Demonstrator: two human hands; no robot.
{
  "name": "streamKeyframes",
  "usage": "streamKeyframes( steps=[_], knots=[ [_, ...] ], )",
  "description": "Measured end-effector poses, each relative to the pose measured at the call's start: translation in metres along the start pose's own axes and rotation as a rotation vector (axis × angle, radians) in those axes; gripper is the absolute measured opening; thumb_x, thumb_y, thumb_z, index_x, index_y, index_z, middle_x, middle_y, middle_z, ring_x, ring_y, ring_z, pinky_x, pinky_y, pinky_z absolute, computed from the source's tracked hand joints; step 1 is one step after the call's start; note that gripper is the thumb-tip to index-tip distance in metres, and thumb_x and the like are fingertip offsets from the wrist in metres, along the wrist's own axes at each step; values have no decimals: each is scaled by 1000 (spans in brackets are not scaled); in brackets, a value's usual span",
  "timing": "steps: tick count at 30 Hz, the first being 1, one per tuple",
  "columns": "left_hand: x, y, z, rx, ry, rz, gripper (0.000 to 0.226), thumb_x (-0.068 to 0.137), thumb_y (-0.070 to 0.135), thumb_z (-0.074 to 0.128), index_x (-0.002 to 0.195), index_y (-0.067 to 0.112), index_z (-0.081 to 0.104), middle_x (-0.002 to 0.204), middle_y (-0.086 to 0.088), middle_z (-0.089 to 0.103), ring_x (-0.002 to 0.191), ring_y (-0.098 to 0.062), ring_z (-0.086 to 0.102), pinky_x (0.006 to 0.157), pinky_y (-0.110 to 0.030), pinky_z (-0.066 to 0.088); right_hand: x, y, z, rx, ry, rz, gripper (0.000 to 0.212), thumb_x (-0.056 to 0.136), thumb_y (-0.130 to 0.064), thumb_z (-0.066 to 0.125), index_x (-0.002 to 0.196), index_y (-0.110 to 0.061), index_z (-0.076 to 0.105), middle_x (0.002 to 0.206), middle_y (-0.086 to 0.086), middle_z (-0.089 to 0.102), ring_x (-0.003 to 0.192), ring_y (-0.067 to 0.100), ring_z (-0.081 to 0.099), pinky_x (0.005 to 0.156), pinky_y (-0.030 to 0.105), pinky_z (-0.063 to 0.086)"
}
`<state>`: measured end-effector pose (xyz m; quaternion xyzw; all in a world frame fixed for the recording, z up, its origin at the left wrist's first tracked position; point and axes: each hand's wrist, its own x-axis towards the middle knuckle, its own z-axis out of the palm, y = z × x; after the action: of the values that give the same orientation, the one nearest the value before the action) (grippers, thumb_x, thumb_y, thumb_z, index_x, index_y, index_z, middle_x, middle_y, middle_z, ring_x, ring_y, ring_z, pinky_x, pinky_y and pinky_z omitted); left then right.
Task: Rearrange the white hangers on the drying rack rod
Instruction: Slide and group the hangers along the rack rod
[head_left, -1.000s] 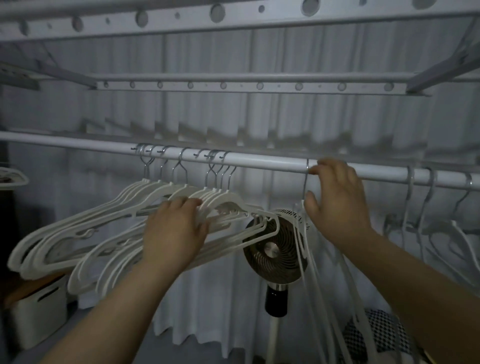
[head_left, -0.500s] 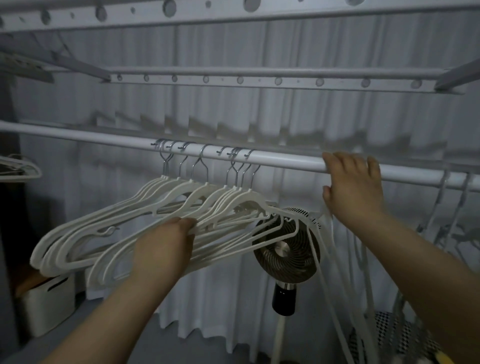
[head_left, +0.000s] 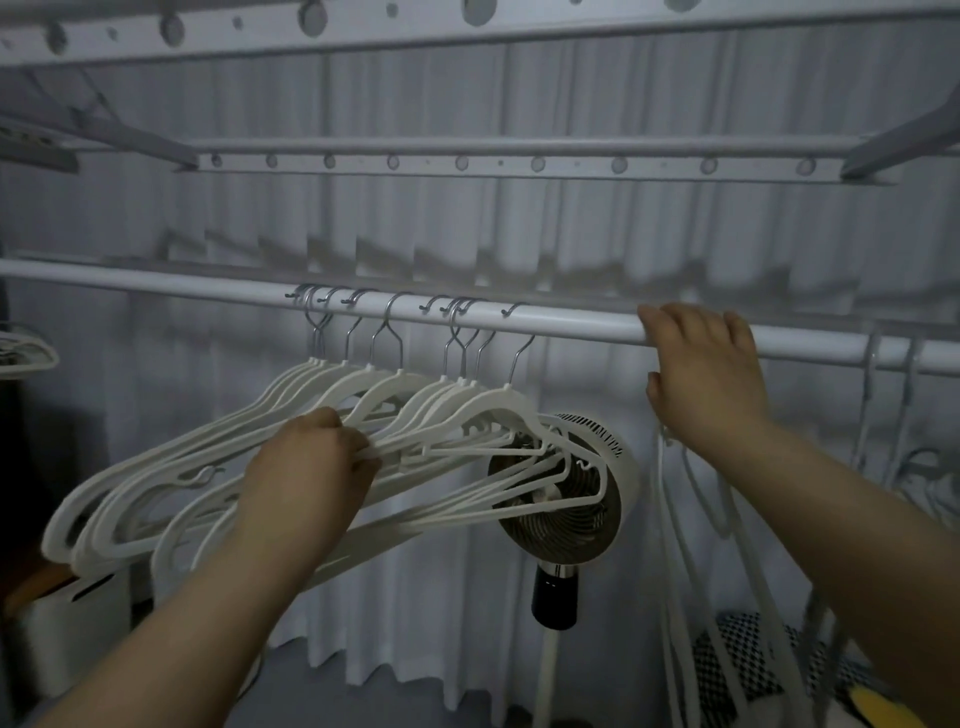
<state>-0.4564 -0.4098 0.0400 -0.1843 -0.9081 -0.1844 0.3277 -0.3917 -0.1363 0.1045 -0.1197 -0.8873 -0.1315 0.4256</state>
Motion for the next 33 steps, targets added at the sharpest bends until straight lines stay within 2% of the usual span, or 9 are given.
streamKeyframes(
  steps=[5, 13, 19, 21, 23, 25, 28, 30, 33],
  knots=[
    [2, 12, -3, -52, 94, -33, 28, 80, 19, 64, 107, 12, 65, 103, -10, 64, 99, -33, 59, 75, -36, 45, -2, 3, -4, -6, -7, -14, 57, 84, -6, 49, 138, -13, 31, 140, 10, 37, 128, 26, 32, 107, 35, 4],
    [18, 47, 16, 36, 8, 51, 20, 84, 26, 54, 87, 12, 67, 92, -10, 67, 94, -29, 59, 63, -28, 31, -4, 11, -8, 7, -22, -39, 59, 82, 0, 47, 138, -12, 31, 141, 11, 36, 126, 28, 32, 106, 31, 7],
    [25, 67, 40, -7, -117, 22, 18, 83, 22, 55, 85, 8, 67, 94, -15, 67, 95, -32, 60, 69, -30, 41, -7, 13, -5, 72, -19, -59, 59, 81, 2, 48, 137, -10, 34, 146, 13, 31, 131, 28, 28, 109, 32, 9],
    [17, 62, 46, -3, -127, 20, 20, 84, 24, 54, 85, 9, 67, 95, -14, 67, 96, -31, 60, 69, -28, 40, -10, 10, -7, 211, 43, -40, 55, 77, 6, 52, 130, -6, 45, 145, 18, 33, 131, 35, 32, 109, 40, 19],
    [5, 53, 49, -3, -136, 14, 23, 87, 28, 50, 76, 14, 64, 91, -10, 67, 94, -28, 61, 65, -26, 36, -13, 3, -9, 319, 154, -129, 48, 67, 12, 57, 114, 1, 57, 132, 25, 47, 116, 44, 47, 97, 50, 39],
    [-10, 42, 47, 37, -148, -24, 32, 88, 30, 47, 58, 18, 48, 72, -2, 60, 85, -24, 61, 61, -24, 33, -15, -6, -4, 308, 179, -255, 45, 61, 14, 60, 104, 3, 62, 122, 26, 55, 103, 44, 57, 86, 51, 46],
    [-34, 22, 37, 117, -128, -59, 32, 90, 32, 44, 60, 22, 41, 56, 6, 38, 70, -16, 52, 55, -23, 29, -13, -24, 4, 251, -47, -316, 45, 78, -2, 58, 123, -8, 54, 141, 14, 41, 122, 32, 44, 100, 38, 30],
    [-48, 9, 25, 139, -123, -56, 24, 90, 35, 45, 69, 25, 52, 63, 7, 48, 72, -12, 53, 57, -21, 30, -13, -33, 6, 176, -104, -299, 50, 87, -21, 52, 135, -19, 40, 149, 3, 28, 133, 23, 27, 100, 32, 9],
    [-65, -12, 5, 161, -162, -64, 24, 90, 35, 45, 71, 27, 56, 71, 7, 55, 77, -11, 57, 56, -19, 32, -14, -50, -2, 107, -164, -321, 53, 87, -34, 50, 137, -26, 34, 148, -1, 29, 131, 23, 25, 92, 32, 7]
  ],
)
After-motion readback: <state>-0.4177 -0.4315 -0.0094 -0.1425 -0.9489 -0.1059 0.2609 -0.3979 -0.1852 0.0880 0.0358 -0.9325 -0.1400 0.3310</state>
